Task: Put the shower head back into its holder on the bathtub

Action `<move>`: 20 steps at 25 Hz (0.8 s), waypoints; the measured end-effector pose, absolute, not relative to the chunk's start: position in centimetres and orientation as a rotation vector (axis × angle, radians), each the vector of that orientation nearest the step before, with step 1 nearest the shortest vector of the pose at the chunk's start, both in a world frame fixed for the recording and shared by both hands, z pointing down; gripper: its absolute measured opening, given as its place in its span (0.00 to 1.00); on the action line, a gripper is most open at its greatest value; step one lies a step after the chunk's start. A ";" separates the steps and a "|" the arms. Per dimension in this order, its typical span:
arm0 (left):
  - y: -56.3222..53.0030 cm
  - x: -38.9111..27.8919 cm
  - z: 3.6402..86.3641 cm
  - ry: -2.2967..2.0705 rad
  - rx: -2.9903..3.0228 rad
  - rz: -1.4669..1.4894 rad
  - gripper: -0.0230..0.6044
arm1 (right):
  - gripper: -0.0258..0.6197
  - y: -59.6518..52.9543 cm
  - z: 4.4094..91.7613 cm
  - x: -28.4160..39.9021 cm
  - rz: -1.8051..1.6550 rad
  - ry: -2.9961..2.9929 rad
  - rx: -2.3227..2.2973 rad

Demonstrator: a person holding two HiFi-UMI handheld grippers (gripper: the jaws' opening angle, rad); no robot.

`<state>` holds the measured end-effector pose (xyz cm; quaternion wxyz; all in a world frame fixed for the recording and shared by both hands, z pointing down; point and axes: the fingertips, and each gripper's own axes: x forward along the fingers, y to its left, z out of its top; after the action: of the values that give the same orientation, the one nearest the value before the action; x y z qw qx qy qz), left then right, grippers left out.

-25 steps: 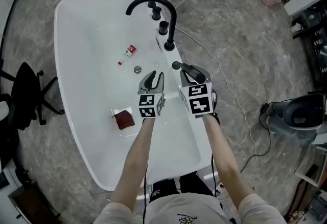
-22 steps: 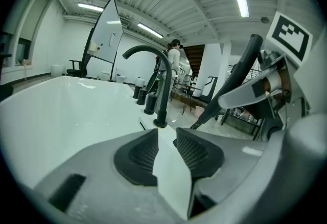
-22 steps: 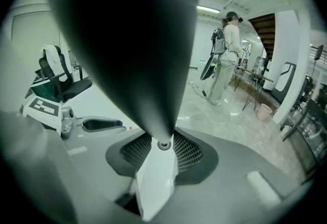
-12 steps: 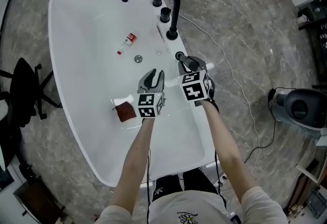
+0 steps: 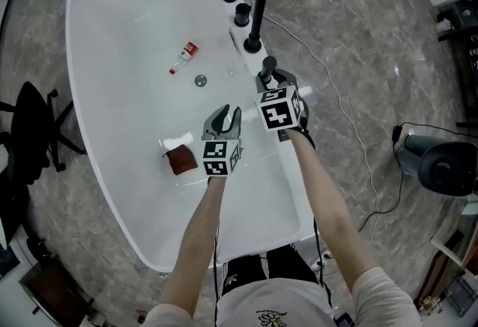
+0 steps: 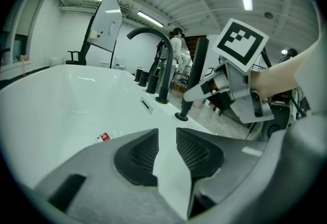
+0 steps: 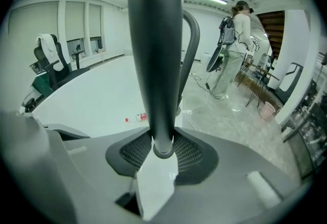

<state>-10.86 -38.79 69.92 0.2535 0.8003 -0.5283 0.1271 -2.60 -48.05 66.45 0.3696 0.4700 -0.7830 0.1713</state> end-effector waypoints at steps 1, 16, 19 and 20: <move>-38.7 -10.9 69.9 -1.438 2.172 0.343 0.21 | 0.26 -48.2 66.7 -2.6 0.448 -1.997 1.204; -39.0 -11.4 66.8 -1.470 2.213 0.284 0.21 | 0.26 -48.1 67.6 -1.4 0.795 -1.954 1.398; -38.7 -12.2 65.0 -1.530 2.217 0.265 0.21 | 0.24 -46.8 64.6 -1.8 0.766 -2.008 1.457; -38.5 -12.3 64.1 -1.546 2.235 0.272 0.21 | 0.21 -46.2 63.5 -1.7 0.771 -2.022 1.474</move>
<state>-12.31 -38.52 64.13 0.2040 0.8011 -0.5542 0.0975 -1.74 -46.21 63.54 0.2588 0.5437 -0.7460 0.2844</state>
